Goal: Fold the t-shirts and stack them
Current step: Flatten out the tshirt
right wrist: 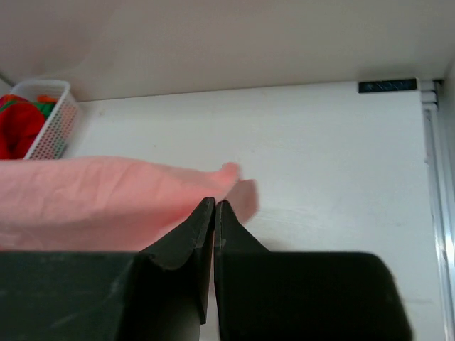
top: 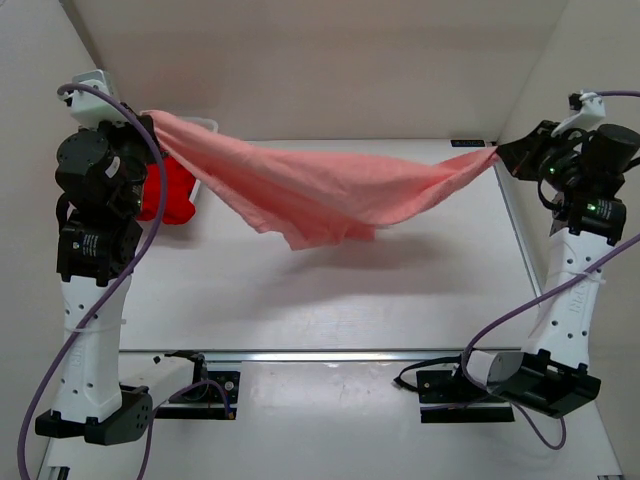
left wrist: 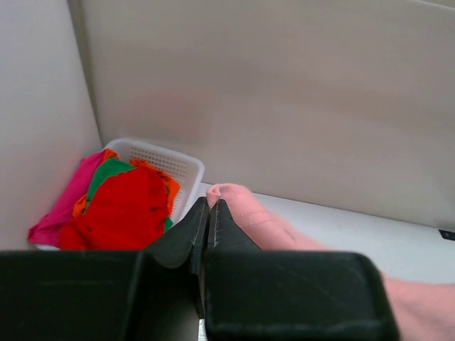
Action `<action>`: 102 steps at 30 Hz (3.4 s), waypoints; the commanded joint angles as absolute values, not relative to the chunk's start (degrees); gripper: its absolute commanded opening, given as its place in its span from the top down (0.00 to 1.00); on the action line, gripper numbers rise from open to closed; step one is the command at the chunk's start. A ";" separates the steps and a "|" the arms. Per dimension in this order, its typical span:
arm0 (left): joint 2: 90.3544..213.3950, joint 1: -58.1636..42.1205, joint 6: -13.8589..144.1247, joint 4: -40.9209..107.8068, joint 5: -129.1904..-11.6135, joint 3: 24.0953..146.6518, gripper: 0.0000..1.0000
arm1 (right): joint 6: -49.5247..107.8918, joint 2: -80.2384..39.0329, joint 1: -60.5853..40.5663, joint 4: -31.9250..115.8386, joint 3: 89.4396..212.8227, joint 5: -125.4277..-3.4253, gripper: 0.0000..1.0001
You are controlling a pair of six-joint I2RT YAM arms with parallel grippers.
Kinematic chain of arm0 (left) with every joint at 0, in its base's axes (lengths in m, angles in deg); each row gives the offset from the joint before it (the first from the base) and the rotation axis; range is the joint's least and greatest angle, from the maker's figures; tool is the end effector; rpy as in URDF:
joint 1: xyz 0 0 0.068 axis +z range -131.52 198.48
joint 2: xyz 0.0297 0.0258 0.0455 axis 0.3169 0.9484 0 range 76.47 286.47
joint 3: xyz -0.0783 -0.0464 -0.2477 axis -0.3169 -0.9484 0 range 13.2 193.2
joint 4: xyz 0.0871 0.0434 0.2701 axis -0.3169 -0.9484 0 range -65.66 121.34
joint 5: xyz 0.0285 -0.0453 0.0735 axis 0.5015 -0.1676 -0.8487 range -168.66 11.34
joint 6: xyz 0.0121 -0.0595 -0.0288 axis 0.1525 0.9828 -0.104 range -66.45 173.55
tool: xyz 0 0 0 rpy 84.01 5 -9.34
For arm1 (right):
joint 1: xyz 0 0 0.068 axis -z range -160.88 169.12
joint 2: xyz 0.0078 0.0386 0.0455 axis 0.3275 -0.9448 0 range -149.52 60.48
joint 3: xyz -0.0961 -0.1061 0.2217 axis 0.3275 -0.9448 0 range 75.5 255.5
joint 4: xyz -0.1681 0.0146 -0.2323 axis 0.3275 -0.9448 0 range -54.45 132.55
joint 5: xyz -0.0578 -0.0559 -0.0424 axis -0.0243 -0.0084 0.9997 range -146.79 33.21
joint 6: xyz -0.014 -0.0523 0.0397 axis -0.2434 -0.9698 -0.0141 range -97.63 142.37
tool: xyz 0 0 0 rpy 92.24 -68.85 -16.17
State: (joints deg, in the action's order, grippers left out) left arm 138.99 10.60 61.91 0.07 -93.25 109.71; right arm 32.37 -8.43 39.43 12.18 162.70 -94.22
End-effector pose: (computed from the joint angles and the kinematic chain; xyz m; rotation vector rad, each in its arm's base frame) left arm 0.2201 -0.0169 0.5474 -0.2092 1.5107 -0.0323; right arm 0.2757 -0.0672 0.4693 -0.0050 1.7590 0.4491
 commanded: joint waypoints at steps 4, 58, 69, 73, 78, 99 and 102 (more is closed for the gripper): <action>136.59 10.30 56.29 1.10 -104.04 111.46 1.00 | 29.14 -6.06 45.31 6.88 165.40 -91.70 1.00; 137.56 3.80 62.25 -4.78 -98.10 123.68 1.00 | 31.24 7.12 34.33 8.72 169.71 -83.07 1.00; 139.12 -1.57 61.64 -5.58 -101.87 128.27 1.00 | 30.45 9.42 26.32 8.72 173.15 -74.79 1.00; 145.79 7.13 63.91 -4.88 -91.35 121.42 0.99 | 33.34 7.14 32.72 13.96 161.93 -86.71 1.00; 160.36 6.44 61.46 -0.74 -93.69 116.47 1.00 | 34.78 2.93 31.52 22.33 145.92 -89.50 1.00; 142.93 -8.24 83.67 -3.20 -67.74 77.86 0.60 | 33.79 -16.16 21.76 29.81 136.23 -78.15 1.00; 139.15 -11.66 89.22 1.27 -59.79 65.20 0.57 | 34.14 -16.78 20.44 30.33 135.97 -78.14 0.99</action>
